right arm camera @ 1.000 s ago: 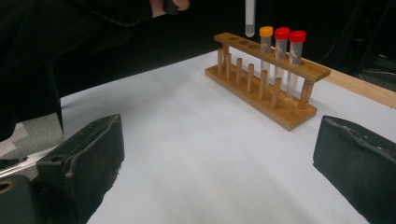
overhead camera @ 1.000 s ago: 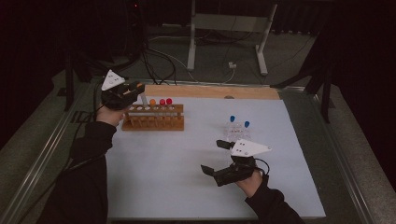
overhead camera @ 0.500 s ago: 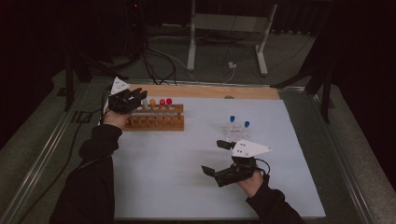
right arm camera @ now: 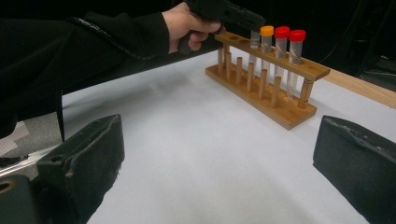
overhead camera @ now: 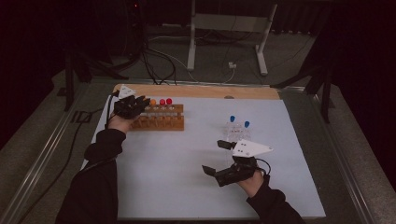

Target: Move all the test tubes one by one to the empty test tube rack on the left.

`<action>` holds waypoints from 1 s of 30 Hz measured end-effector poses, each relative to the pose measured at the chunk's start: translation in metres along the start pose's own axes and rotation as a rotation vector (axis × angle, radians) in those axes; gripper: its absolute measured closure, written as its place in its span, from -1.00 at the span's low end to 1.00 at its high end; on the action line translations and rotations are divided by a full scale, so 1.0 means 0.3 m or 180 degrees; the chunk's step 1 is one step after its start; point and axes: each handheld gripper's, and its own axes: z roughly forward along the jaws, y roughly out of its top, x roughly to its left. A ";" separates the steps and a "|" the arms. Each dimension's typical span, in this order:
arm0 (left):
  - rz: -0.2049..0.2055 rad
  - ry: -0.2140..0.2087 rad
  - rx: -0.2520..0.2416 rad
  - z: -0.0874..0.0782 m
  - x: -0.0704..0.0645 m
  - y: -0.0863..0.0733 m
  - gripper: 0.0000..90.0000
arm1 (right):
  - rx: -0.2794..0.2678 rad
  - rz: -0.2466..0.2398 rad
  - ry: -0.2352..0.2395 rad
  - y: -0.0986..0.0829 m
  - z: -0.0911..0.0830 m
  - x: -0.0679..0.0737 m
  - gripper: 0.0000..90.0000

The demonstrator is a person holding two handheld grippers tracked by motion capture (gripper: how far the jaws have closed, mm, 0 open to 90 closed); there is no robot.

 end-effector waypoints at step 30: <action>0.0047 -0.0735 -0.0486 -0.255 -0.104 -0.005 -0.95 | -0.0183 -0.0074 -0.0421 0.068 -0.107 -0.108 -0.96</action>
